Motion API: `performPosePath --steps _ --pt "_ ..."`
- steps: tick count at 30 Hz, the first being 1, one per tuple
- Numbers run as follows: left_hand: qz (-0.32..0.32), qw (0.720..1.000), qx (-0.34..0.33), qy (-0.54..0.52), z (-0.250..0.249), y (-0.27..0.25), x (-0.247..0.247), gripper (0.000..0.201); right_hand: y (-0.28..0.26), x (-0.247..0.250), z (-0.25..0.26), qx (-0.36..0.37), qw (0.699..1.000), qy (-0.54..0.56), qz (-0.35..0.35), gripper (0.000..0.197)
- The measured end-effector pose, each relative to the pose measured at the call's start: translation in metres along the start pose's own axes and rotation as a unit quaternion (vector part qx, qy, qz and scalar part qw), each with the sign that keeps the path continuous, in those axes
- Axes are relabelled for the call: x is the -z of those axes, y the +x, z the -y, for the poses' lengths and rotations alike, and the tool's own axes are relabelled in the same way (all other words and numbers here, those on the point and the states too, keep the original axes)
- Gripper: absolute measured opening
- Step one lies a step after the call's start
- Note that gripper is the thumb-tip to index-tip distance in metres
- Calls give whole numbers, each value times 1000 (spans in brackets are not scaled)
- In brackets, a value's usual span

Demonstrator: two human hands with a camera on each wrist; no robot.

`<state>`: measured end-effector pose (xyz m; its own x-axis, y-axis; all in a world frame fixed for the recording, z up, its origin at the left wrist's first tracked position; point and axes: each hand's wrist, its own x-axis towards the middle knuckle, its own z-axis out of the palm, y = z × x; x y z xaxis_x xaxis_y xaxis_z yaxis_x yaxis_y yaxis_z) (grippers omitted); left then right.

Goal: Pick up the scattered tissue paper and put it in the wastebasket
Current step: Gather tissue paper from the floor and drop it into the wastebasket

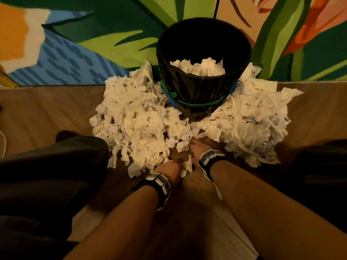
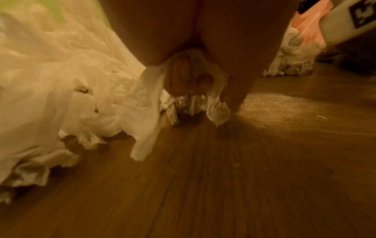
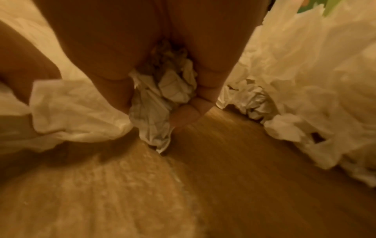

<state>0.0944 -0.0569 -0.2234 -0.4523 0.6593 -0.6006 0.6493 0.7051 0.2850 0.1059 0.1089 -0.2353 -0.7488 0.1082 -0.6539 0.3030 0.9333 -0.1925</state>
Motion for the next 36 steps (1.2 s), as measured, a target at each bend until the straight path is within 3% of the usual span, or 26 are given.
performPosePath --steps 4,9,13,15,17,19,21,25,27,30,32,36 --pt "-42 997 -5 -66 7 2 0 41 -8 6 2 -31 998 7 -49 40" --pt "-120 985 -6 -124 2 4 10 43 -29 17 -26 -93 982 133 -99 9" --pt "-208 952 58 -217 -1 2 28 35 -48 35 -37 -82 963 218 -131 16" --pt "-263 928 60 -257 -2 0 41 45 -59 44 -34 -50 950 274 -140 16" --pt "-287 916 71 -270 -2 -1 54 50 -70 53 -26 -10 937 317 -145 15" --pt "-283 910 75 -292 -1 0 64 36 -79 63 -17 35 924 353 -147 17" --pt "-264 897 33 -354 -2 -4 70 17 -88 73 -10 80 905 388 -158 19" --pt "-197 920 -60 -332 -9 -11 78 34 -100 91 -4 124 881 419 -180 17" --pt "-191 900 -80 -383 -16 -14 83 24 -104 100 -4 127 877 420 -194 16" --pt "-226 844 -74 -481 -25 -21 103 17 -109 114 -5 134 869 423 -220 16" --pt "-275 829 -85 -479 -31 -24 126 20 -113 126 -3 148 859 423 -247 21" --pt "-364 796 -173 -451 -50 -38 183 18 -126 162 7 189 857 349 -328 48"
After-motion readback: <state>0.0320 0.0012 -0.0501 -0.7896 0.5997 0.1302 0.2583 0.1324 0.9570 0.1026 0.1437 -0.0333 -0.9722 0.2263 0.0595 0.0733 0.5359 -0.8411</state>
